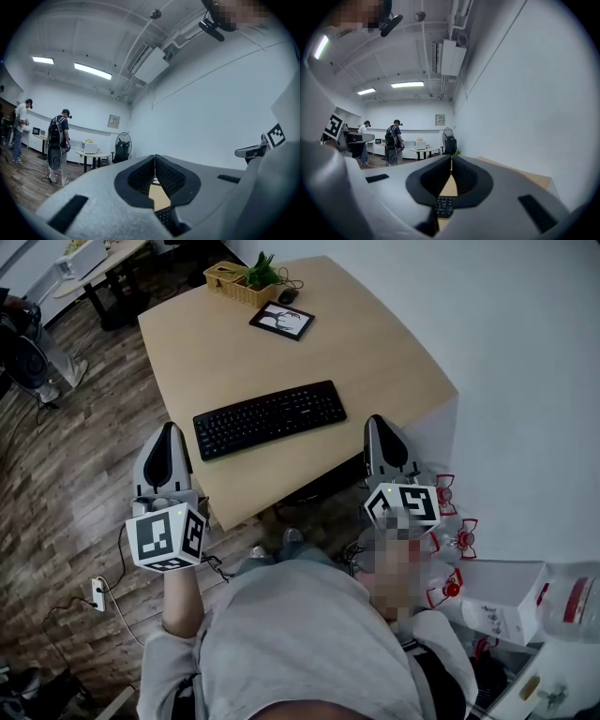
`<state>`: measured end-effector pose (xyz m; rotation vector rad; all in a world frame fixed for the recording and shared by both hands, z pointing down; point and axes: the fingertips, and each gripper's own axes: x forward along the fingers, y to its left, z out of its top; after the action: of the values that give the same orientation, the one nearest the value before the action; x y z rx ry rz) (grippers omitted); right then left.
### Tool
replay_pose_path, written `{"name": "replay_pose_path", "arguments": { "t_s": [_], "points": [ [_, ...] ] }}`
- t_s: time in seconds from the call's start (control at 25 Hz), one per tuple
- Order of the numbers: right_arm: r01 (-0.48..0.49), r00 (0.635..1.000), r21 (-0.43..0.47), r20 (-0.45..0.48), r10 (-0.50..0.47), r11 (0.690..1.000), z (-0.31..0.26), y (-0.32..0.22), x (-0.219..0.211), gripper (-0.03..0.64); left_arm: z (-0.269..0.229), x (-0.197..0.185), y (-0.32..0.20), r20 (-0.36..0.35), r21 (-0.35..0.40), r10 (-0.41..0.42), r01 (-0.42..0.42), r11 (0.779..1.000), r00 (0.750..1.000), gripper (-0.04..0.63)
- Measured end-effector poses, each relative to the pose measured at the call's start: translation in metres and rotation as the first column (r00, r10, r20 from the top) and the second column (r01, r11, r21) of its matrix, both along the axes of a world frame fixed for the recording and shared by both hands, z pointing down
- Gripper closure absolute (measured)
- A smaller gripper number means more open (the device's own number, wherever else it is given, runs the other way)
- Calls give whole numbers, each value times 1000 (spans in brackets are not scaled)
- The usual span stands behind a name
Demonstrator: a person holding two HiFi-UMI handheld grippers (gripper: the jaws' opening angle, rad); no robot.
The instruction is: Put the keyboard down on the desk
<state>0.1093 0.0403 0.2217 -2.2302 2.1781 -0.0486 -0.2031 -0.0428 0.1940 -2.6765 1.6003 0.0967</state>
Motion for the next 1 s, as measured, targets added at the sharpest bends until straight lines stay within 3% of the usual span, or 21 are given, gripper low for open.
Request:
{"name": "replay_pose_path", "arguments": {
  "t_s": [0.28,1.0],
  "points": [
    [-16,1000,31,-21,17,999,-17,22,-12,601,-18,-12,15,-40,37,7,-5,999,999,584],
    [-29,999,41,-35,31,999,-25,33,-27,601,-15,-22,21,-13,46,-6,7,999,1000,584]
  ]
}}
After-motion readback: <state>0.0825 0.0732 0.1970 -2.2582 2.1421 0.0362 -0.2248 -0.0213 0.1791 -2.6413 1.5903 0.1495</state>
